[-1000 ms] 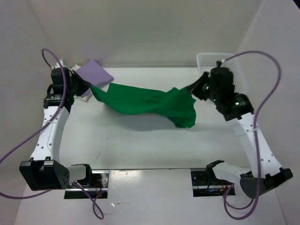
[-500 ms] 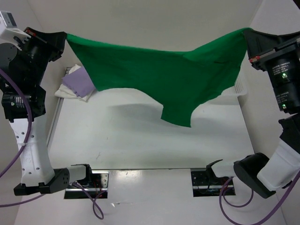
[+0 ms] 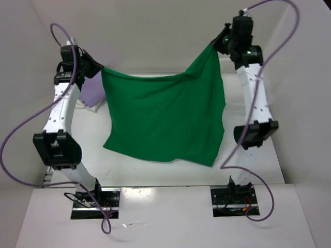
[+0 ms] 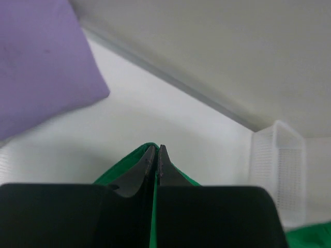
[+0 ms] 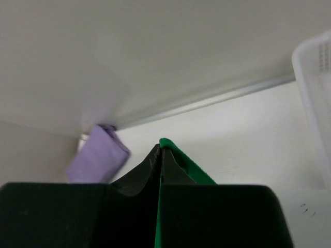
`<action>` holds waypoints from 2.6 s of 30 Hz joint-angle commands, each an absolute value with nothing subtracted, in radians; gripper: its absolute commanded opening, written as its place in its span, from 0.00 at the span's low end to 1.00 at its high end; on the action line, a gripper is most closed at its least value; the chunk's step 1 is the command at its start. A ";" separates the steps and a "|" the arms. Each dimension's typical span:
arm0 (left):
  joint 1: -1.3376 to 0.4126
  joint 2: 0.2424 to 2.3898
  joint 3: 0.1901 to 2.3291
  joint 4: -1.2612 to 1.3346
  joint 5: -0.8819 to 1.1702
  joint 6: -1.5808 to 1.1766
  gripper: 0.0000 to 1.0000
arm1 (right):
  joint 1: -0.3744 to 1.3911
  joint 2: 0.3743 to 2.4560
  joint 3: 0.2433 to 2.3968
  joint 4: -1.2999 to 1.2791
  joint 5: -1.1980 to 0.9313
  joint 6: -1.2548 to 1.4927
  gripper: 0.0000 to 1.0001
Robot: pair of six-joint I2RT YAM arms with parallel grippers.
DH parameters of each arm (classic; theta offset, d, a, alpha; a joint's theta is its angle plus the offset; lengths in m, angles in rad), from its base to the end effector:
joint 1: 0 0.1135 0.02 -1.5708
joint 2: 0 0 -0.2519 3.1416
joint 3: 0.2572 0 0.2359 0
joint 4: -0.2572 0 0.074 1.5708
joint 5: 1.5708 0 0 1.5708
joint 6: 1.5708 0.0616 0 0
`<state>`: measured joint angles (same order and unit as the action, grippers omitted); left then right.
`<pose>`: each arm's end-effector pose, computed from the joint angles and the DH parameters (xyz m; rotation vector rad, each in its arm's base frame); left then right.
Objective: Fold and stack the t-shirts
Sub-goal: Flatten out the tshirt, then fold the flattened tshirt in 1/3 of the way
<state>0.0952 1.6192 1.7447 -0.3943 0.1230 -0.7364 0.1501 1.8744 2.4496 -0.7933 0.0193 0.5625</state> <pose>0.3803 0.0287 0.4173 -0.6760 1.7485 -0.5590 0.3823 0.0566 0.4990 0.3856 1.7745 0.4920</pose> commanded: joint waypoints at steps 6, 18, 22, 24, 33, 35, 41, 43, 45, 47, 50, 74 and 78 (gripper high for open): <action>0.121 1.858 2.058 -0.357 0.136 -0.753 0.00 | 0.084 2.089 2.802 -0.675 -0.080 0.643 0.00; 0.202 1.809 2.209 -0.285 0.183 -0.802 0.00 | 0.063 1.885 2.700 -0.584 -0.140 0.709 0.00; 0.202 1.746 1.998 -0.207 0.204 -0.792 0.00 | 0.063 1.723 2.279 -0.522 -0.140 0.683 0.00; 0.202 1.678 1.821 -0.178 0.195 -0.792 0.00 | 0.063 1.570 1.949 -0.460 -0.108 0.674 0.00; 0.170 1.411 1.192 -0.153 0.106 -0.721 0.00 | 0.063 1.177 1.060 -0.483 -0.071 0.656 0.00; 0.170 1.359 1.036 -0.172 0.095 -0.710 0.00 | 0.063 1.137 0.954 -0.549 -0.061 0.666 0.00; 0.170 1.232 0.829 -0.330 0.048 -0.689 0.00 | 0.063 0.985 0.848 -0.753 -0.140 0.729 0.00; 0.170 1.197 0.816 -0.389 0.058 -0.680 0.00 | 0.063 0.937 0.848 -0.863 -0.149 0.729 0.00; 0.170 1.175 0.804 -0.443 0.084 -0.680 0.00 | 0.096 0.870 0.863 -0.966 -0.164 0.729 0.00; 0.170 1.161 0.804 -0.474 0.124 -0.692 0.00 | 0.106 0.815 0.915 -1.034 -0.144 0.762 0.00; 0.170 1.141 0.830 -0.525 0.137 -0.692 0.00 | 0.106 0.759 0.951 -1.121 -0.126 0.762 0.00; 0.170 1.669 1.132 -0.252 0.107 -0.767 0.00 | 0.046 1.615 1.285 -0.551 0.021 0.673 0.01; 0.170 1.777 1.204 -0.242 0.089 -0.758 0.00 | 0.046 1.734 1.397 -0.540 0.043 0.663 0.01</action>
<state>0.1661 1.7252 1.1500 -0.2737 0.1215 -0.7609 0.0517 1.6642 1.3140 -0.5869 -0.0044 0.6895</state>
